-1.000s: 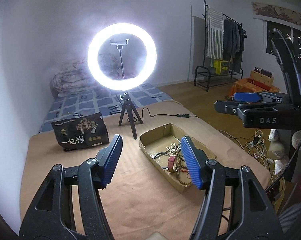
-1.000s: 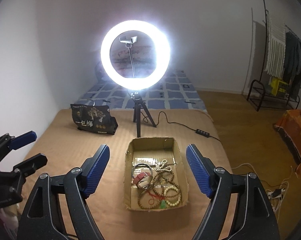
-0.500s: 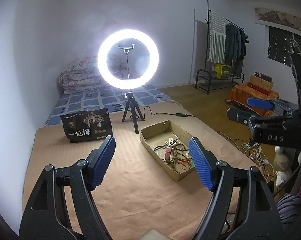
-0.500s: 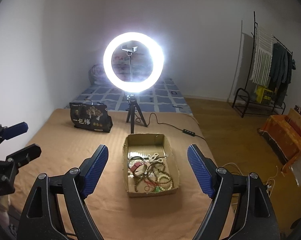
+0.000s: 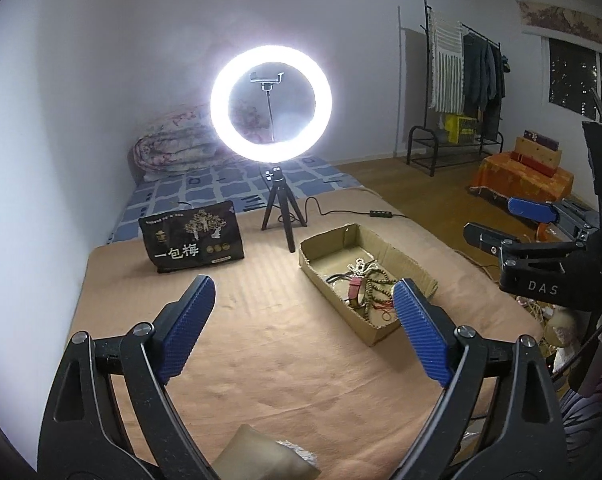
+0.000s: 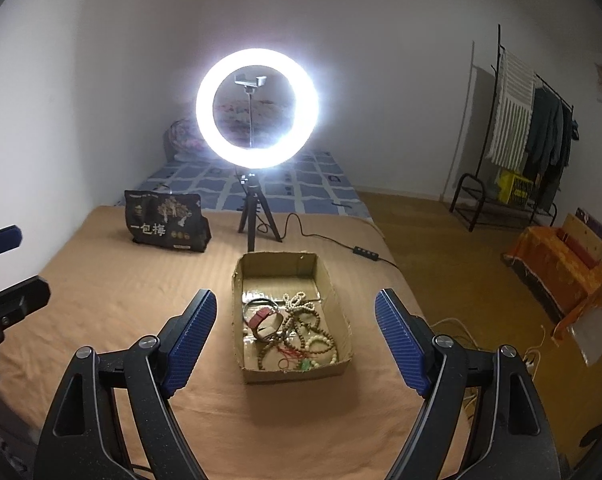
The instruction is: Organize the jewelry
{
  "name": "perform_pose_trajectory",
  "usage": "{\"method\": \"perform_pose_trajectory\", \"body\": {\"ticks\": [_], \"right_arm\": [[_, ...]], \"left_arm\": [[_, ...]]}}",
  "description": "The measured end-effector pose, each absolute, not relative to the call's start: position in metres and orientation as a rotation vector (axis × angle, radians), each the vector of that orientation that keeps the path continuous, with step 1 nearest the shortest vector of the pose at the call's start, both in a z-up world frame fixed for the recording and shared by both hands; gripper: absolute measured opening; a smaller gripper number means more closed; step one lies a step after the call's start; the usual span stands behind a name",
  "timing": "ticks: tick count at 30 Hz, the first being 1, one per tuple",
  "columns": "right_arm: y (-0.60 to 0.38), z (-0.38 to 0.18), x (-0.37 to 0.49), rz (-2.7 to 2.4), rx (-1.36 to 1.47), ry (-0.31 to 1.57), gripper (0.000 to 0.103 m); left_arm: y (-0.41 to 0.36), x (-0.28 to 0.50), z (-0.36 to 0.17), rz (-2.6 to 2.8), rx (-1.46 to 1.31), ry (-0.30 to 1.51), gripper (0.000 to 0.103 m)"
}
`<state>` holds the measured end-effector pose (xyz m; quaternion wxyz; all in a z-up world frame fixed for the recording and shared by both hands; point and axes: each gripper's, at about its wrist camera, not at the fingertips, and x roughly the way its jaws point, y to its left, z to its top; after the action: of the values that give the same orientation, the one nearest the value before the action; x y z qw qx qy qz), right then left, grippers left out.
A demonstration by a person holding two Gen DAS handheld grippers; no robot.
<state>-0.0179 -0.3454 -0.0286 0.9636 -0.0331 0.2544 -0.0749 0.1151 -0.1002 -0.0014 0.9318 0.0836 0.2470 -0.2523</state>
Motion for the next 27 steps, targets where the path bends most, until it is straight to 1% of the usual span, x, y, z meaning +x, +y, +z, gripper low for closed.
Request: {"method": "perform_pose_trajectory", "body": {"ticks": [12,27], "right_arm": [[-0.353,-0.037,-0.014,-0.192,-0.062,0.523,0.082],[-0.354,-0.039,-0.012,-0.197,-0.06,0.527,0.082]], "left_arm": [[-0.101,0.119,-0.007,-0.495,0.174,0.532,0.093],[-0.102,0.12,-0.003,-0.498,0.169,0.518,0.094]]}}
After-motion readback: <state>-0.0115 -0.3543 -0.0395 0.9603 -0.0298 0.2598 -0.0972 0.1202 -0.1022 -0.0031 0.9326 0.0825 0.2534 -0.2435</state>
